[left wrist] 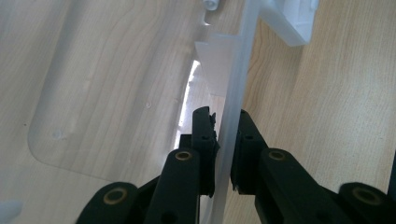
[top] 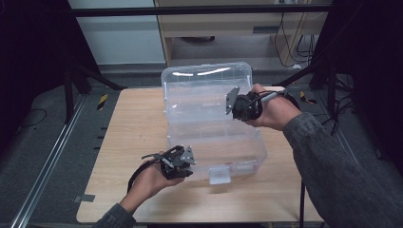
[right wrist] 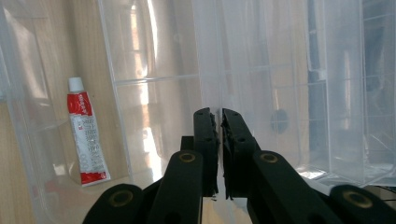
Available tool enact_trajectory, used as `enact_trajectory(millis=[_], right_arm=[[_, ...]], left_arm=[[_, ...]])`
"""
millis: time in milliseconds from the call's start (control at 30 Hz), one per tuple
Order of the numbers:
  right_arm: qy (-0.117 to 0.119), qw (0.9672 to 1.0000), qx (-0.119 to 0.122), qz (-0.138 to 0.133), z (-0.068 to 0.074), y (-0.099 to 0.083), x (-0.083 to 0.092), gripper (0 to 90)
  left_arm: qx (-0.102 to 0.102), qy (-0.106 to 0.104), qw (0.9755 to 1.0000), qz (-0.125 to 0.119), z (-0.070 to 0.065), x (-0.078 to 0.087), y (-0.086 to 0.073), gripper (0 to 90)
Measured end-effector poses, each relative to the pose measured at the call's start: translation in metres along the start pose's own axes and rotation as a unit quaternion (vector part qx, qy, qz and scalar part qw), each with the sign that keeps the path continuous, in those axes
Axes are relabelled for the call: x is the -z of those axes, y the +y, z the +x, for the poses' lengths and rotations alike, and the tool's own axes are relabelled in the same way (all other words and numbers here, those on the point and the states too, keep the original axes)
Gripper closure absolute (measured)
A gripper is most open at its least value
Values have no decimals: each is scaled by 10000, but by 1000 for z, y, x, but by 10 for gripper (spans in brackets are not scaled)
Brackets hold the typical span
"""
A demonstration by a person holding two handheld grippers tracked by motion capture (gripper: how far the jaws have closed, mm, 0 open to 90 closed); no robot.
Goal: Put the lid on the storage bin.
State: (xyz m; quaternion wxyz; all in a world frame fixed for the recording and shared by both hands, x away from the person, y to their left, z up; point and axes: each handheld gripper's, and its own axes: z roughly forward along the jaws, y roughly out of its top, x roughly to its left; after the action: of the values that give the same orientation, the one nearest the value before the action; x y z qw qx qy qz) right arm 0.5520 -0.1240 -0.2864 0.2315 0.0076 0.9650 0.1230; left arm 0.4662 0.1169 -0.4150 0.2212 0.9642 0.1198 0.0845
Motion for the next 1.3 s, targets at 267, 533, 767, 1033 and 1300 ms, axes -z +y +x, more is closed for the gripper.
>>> enact_trajectory(millis=[267, 533, 767, 1033, 1300], right_arm=[[108, 9999, 96, 64, -4, 8, 1, 876], [161, 9998, 108, -84, 0, 7, 5, 888], [29, 9997, 180, -186, 15, 5, 10, 891], [80, 9993, 171, -331, 33, -3, 16, 892], [202, 9990, 207, -334, 52, -8, 17, 886]], left_arm=[[-153, -28, 9997, 195, 2, 1, 7, 827], [-142, 14, 9996, 236, 2, 0, 7, 826], [-148, 3, 9996, 240, 2, 0, 6, 819], [245, -64, 9994, 232, -3, 0, 3, 810], [165, -101, 9996, 229, -2, 1, 3, 811]])
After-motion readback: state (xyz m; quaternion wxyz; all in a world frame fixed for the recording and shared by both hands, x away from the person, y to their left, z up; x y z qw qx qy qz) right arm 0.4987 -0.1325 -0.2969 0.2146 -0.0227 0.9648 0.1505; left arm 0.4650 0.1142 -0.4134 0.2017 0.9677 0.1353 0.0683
